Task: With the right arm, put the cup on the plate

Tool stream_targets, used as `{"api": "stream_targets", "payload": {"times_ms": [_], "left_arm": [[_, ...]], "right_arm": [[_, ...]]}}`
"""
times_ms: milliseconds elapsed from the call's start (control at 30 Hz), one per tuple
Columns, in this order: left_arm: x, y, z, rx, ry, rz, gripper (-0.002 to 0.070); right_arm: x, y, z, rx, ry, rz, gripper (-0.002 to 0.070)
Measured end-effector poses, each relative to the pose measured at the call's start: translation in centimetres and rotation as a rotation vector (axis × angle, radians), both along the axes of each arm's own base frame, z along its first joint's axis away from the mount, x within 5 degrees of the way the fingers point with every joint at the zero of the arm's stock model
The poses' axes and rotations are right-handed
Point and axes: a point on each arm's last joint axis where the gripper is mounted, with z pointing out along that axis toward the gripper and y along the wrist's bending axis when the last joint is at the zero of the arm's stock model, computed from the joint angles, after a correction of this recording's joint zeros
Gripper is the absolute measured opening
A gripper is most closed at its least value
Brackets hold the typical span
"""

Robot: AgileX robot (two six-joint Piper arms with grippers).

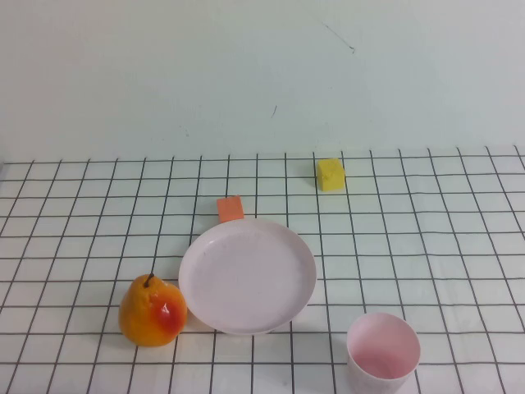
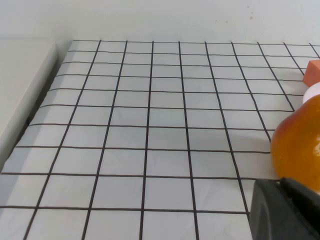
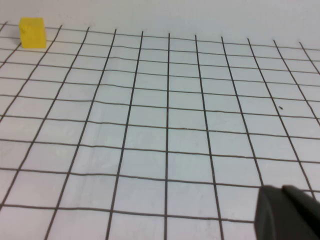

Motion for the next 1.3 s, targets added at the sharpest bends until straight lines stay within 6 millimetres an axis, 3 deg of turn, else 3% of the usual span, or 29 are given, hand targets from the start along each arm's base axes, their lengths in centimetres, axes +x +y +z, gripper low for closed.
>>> {"api": "stream_targets", "payload": {"times_ms": [567,667,1033,1300], "left_arm": [[0.0,0.0,0.0,0.0,0.0,0.0,-0.0003],[0.0,0.0,0.0,0.0,0.0,0.0,-0.0003],[0.0,0.0,0.0,0.0,0.0,0.0,-0.0003],[0.0,0.0,0.0,0.0,0.0,0.0,-0.0003]], "right_arm": [[0.0,0.0,0.0,-0.004,-0.005,0.001,-0.0002],[0.2,-0.1,0.6,-0.013,-0.068,-0.004,-0.0002],[-0.3,-0.7,7.0,-0.081,-0.781,-0.082,-0.0002],[-2.0,-0.9,9.4,-0.125,-1.107,-0.132,-0.0002]]}}
